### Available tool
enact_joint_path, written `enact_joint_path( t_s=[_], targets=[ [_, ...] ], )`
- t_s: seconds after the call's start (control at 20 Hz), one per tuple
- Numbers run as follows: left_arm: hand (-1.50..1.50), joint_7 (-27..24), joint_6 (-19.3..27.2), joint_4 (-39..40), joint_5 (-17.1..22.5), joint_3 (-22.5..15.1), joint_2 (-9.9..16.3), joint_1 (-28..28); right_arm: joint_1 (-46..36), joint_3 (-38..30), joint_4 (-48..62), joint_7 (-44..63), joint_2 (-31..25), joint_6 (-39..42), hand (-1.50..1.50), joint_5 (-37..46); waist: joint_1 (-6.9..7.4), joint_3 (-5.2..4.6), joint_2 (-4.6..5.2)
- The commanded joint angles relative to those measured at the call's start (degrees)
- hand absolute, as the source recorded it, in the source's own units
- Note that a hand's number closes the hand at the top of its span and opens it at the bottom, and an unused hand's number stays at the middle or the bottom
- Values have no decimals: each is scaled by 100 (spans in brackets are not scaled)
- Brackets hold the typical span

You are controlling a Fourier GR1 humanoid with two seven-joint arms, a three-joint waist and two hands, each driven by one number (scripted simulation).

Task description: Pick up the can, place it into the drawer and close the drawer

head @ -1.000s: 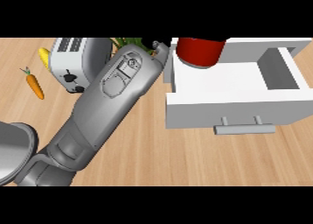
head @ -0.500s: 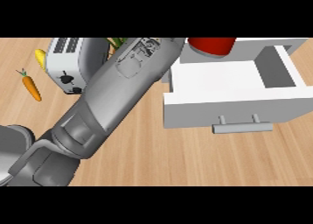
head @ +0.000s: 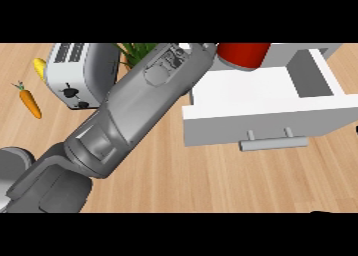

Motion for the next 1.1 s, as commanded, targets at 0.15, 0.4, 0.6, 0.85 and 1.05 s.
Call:
enact_joint_path(
  t_s=[0.15, 0.4, 0.6, 0.85, 1.05],
  targets=[
    [150, -305, 334, 355, 326, -615, -1, -92, -331, 77, 67, 160, -54, -127, -150, 169, -75, 1, 25],
    [150, -478, 292, 665, 508, -734, -1, -137, -400, 123, -12, 295, -83, -115, -150, 127, -144, 0, 44],
    [150, -633, 387, 860, 590, -917, -1, 12, -276, 42, 196, -96, -48, -51, -150, 161, -262, 7, 83],
    [150, -996, 499, 936, 577, -1208, -1, 177, -435, 81, 237, 29, -54, -121, -150, 194, -243, 3, 93],
    [-150, -937, 713, 990, 740, -1276, -1, 256, -408, 182, 72, 75, -106, 25, -150, 103, -350, 4, 97]
  ],
)
